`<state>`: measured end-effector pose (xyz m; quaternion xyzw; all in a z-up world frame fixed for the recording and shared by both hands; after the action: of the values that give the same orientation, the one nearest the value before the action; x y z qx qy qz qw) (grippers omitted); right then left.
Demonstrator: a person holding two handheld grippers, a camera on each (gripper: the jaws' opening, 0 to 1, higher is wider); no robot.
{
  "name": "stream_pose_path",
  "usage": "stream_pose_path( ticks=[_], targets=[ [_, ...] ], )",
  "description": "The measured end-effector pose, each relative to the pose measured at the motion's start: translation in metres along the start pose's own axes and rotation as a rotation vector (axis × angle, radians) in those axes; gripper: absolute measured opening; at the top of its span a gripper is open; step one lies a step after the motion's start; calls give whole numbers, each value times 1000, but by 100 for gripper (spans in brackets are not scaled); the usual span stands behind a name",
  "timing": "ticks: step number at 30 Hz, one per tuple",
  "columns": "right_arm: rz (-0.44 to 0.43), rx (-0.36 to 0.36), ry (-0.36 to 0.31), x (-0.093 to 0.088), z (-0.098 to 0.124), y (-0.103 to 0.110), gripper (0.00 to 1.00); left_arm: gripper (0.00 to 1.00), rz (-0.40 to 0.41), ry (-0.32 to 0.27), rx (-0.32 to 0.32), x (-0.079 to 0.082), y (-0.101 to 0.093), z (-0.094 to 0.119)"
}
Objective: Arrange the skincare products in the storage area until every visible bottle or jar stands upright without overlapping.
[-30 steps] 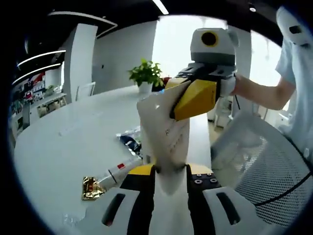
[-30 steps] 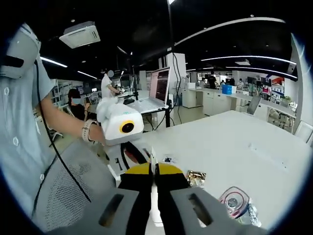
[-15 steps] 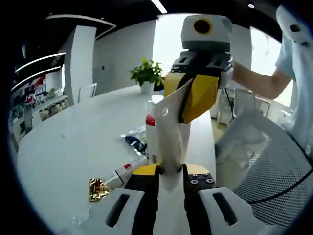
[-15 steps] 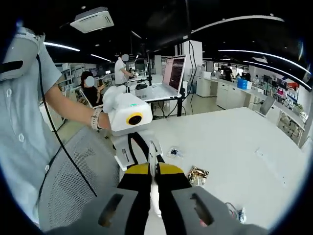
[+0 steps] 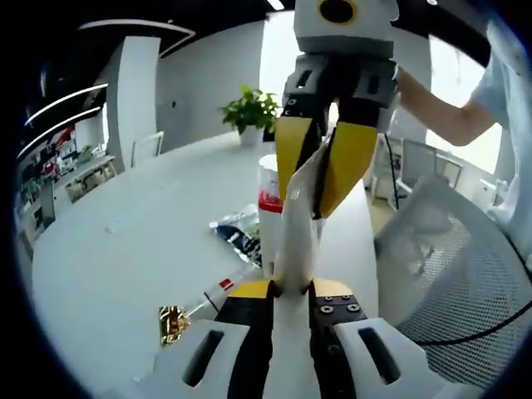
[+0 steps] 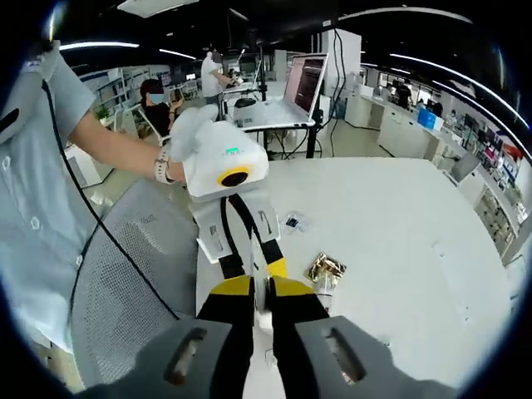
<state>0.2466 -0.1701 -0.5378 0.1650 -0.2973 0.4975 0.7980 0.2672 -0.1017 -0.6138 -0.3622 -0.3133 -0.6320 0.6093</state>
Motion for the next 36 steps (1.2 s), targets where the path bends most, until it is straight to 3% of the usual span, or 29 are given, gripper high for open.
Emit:
stream_pose_path(
  ticks=[4,8,17,29,36],
  targets=[
    [35,24,76,3,1,-8,6,11,16,-2,1,4,6,-3],
    [69,54,188,3,-1,-16,6,10,8,35,3,3,8,-7],
    [118,88,334,0,-7,-29,5,10,9,61,8,-2,15,-16],
    [110,101,416,2,-5,-36,4,11,24,12,-19,2,19,-22],
    [88,103,425,-2,-2,-38,4,12,23,-3,-36,4,20,-26]
  ],
)
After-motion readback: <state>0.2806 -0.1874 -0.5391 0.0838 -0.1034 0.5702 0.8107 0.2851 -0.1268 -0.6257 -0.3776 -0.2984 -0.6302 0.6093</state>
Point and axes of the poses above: the point that each gripper's makers call its tool centre point, and the gripper's own axes: z roughly backward along the fingers, y roughly to its left, x roughly out of its top, the point moved 6 cm from there along z, roughly backward along the fingers, and after that the axes turned 4 degrees about y, right-handed, at the moved point
